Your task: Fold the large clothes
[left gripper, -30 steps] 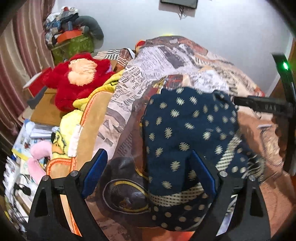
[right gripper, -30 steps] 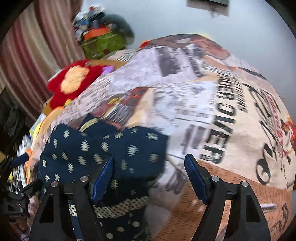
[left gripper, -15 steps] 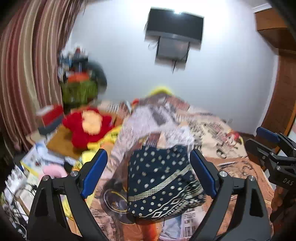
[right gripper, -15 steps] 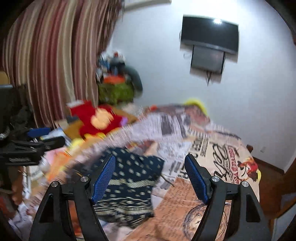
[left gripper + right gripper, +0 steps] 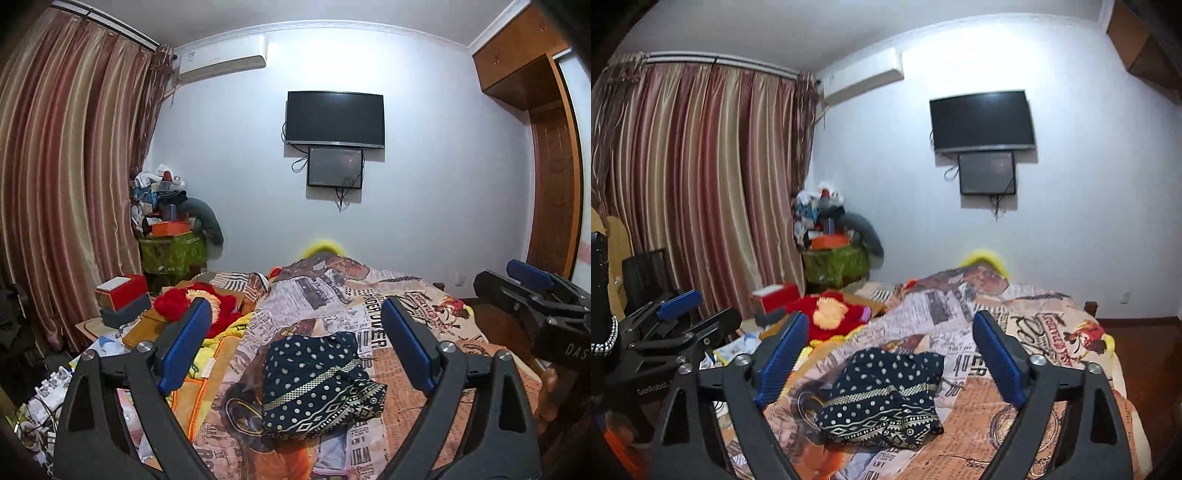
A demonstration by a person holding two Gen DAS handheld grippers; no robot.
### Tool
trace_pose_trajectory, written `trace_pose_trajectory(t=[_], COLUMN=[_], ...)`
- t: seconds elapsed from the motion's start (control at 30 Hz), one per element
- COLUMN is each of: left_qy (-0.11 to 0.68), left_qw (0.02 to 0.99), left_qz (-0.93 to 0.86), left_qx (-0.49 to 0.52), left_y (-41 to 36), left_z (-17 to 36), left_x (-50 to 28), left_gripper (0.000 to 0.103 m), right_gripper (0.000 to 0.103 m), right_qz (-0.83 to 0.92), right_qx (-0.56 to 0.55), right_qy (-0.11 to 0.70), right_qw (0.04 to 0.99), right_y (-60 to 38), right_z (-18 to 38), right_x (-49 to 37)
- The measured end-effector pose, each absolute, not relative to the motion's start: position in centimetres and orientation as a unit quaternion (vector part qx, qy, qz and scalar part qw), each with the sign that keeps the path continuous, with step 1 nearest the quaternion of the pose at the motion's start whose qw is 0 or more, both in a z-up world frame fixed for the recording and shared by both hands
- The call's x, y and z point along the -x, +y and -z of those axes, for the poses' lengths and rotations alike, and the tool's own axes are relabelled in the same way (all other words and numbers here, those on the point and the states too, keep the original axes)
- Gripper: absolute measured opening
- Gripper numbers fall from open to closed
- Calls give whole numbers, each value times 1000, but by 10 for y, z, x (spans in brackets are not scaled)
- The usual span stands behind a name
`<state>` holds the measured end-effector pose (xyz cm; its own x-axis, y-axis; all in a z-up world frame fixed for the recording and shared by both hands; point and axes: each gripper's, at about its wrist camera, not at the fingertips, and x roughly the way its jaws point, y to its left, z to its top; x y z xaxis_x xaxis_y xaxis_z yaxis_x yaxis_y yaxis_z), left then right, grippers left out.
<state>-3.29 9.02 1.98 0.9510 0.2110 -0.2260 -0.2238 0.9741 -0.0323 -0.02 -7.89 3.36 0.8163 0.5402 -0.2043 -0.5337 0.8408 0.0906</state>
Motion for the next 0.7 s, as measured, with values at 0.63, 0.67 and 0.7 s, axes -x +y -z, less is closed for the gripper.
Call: trace_pose_trajectory(t=[0.63,0.67,0.7], left_qy=[138,139,140], left_qw=[984,984,984], left_qz=[-98,-97,-96], left_qx=[56,57,57], left_y=[78,78,78], left_z=[-4,-3,-3], left_x=[32,30,30], left_gripper=[102,102,102], right_gripper=[103,103,103], right_qz=[-234,-233,-233], right_qx=[-25,-24,-24], right_qy=[140,139,139], right_qw=[962,962,962], right_y=[-96,-97,-98], right_z=[-15,-15,-15], right_x=[14,15,16])
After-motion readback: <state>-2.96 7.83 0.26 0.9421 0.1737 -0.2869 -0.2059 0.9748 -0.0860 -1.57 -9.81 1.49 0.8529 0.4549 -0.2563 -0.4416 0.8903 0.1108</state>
